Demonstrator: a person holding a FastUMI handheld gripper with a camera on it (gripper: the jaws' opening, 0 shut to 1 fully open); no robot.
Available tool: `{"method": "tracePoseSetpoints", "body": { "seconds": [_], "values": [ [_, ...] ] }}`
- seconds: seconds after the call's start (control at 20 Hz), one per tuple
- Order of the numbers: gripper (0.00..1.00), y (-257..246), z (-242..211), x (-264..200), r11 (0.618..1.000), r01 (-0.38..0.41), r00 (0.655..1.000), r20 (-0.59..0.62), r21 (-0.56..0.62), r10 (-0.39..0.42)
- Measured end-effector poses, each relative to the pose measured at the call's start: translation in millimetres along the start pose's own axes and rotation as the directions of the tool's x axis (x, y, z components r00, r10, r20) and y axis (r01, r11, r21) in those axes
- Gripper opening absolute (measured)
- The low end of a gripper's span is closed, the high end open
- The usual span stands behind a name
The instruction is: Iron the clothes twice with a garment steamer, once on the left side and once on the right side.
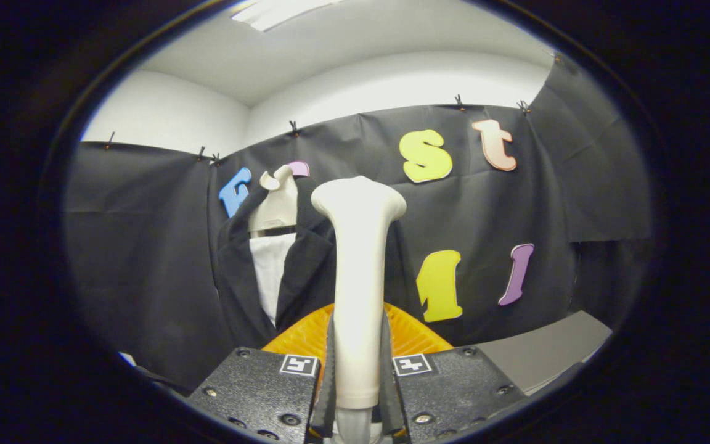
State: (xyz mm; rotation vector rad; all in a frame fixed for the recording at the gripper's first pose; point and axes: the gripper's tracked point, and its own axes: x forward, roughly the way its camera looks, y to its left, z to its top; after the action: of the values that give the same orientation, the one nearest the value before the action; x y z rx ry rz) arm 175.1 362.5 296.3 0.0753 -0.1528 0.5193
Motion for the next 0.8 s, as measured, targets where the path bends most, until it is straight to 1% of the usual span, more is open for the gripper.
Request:
{"method": "tracePoseSetpoints", "body": {
  "seconds": [0.25, 0.4, 0.55, 0.8],
  "values": [
    [0.31, 25, -13, 14, 0.999, 0.0, 1.0, -0.017, -0.044, -0.001],
    [0.31, 30, -25, 19, 0.997, 0.012, 0.999, -0.035, -0.071, -0.014],
    [0.31, 33, -39, 25, 0.997, 0.006, 0.997, -0.072, -0.077, -0.012],
    [0.31, 32, -55, 22, 0.996, 0.01, 0.995, -0.095, -0.087, -0.019]
  ]
}}
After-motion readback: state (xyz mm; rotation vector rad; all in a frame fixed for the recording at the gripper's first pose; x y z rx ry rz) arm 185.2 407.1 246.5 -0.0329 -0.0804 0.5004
